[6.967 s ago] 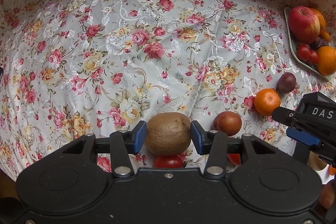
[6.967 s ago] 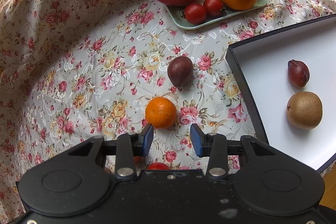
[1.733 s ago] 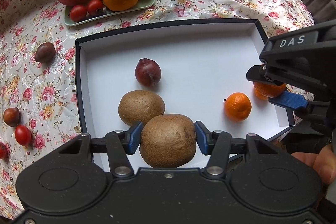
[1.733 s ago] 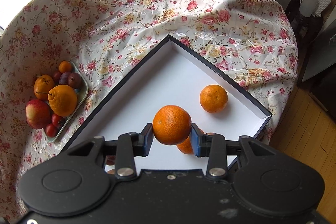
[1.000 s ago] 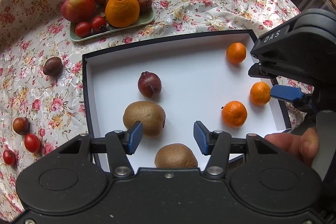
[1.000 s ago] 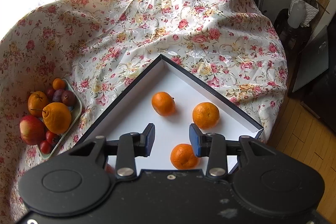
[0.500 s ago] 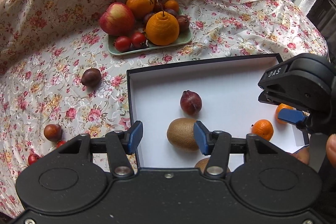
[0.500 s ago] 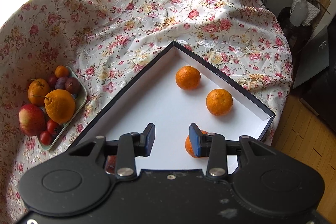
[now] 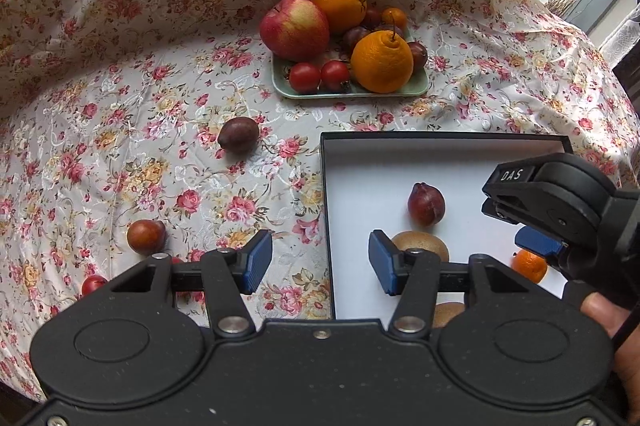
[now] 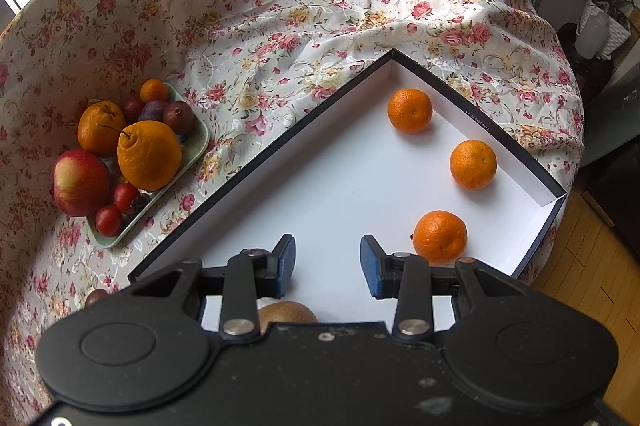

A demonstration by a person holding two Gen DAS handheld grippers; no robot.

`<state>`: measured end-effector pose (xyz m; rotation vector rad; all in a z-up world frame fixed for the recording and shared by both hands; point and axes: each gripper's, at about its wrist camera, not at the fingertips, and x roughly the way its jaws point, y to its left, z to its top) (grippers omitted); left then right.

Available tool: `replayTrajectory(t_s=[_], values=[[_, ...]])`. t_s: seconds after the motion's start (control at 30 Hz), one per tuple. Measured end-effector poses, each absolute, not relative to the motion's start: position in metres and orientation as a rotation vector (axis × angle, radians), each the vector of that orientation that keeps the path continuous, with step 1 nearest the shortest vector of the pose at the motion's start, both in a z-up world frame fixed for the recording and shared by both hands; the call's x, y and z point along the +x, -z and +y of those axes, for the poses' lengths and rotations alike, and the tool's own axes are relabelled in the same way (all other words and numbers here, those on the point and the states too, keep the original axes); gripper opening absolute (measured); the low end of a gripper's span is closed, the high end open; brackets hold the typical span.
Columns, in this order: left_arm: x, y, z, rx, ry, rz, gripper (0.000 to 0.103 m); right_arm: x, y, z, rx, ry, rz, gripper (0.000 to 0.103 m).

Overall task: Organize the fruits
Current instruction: 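Withdraw both open tools from the box toward the loose fruit, then move the left tool to a red tomato while the right tool approaches a small fruit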

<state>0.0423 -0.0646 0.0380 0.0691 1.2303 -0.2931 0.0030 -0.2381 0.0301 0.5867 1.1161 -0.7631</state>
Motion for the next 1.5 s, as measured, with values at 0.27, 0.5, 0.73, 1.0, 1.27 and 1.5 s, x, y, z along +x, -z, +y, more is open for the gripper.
replayTrajectory(t_s=[0.27,0.5,0.73,1.0,1.27,1.5], values=[[0.045,-0.038,-0.04,0.064,0.275,1.232,0.059,0.016,-0.026,-0.209,0.57,0.718,1.137,0.039],[0.052,-0.036,-0.016,0.045,0.237,1.244,0.059,0.026,-0.021,-0.181,0.566,0.674,1.163,0.039],[0.056,-0.036,0.009,0.016,0.206,1.243,0.059,0.038,-0.016,-0.155,0.527,0.637,1.188,0.039],[0.063,-0.034,0.038,-0.018,0.164,1.257,0.059,0.049,-0.005,-0.125,0.509,0.59,1.226,0.039],[0.066,-0.028,0.061,-0.021,0.133,1.266,0.059,0.057,0.002,-0.098,0.478,0.549,1.252,0.039],[0.069,-0.021,0.078,-0.014,0.1,1.288,0.059,0.061,0.002,-0.079,0.434,0.514,1.255,0.04]])
